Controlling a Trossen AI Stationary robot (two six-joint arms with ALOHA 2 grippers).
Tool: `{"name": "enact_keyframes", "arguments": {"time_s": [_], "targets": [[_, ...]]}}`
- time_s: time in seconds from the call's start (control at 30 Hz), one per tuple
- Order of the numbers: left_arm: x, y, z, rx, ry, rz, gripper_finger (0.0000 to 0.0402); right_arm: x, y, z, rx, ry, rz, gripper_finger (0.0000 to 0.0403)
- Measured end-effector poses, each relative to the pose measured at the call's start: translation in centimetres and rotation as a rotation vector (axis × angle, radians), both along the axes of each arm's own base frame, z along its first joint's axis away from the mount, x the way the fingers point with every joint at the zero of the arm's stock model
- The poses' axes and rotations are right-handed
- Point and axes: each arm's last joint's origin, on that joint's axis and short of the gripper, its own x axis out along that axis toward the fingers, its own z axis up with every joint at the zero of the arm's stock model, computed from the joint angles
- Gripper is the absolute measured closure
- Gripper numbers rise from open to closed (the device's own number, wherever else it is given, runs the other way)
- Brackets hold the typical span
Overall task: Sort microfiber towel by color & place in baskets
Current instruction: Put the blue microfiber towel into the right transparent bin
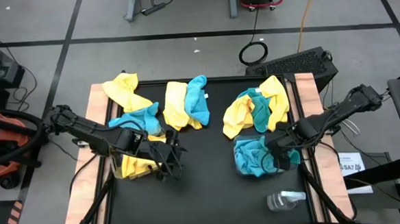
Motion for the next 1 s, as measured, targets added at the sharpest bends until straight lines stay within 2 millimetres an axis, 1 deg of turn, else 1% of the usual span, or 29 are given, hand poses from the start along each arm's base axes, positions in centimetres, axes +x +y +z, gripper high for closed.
{"name": "enact_keyframes", "arguments": {"time_s": [0.2, 0.43, 0.53, 0.83, 1.0], "targets": [[0.0, 0.0, 0.0, 0.001, 0.000, 0.002, 0.0143, 0.2, 0.0, 2.9, -0.012, -0.051, 0.017, 0.0223], [0.0, 0.0, 0.0, 0.002, 0.001, 0.003, 0.0143, 0.6, 0.2, 5.3, 0.010, -0.133, 0.035, 0.0222], [0.0, 0.0, 0.0, 0.002, 0.001, 0.003, 0.0143, 0.7, 0.1, 5.5, -0.007, -0.144, 0.030, 0.0222], [0.0, 0.0, 0.0, 0.004, 0.001, 0.004, 0.0143, 0.6, 0.0, 5.2, -0.056, -0.145, 0.011, 0.0222], [0.0, 0.2, 0.0, 0.058, -0.013, 0.032, 0.0143, 1.1, 0.2, 5.4, -0.047, -0.206, 0.032, 0.0222]]}}
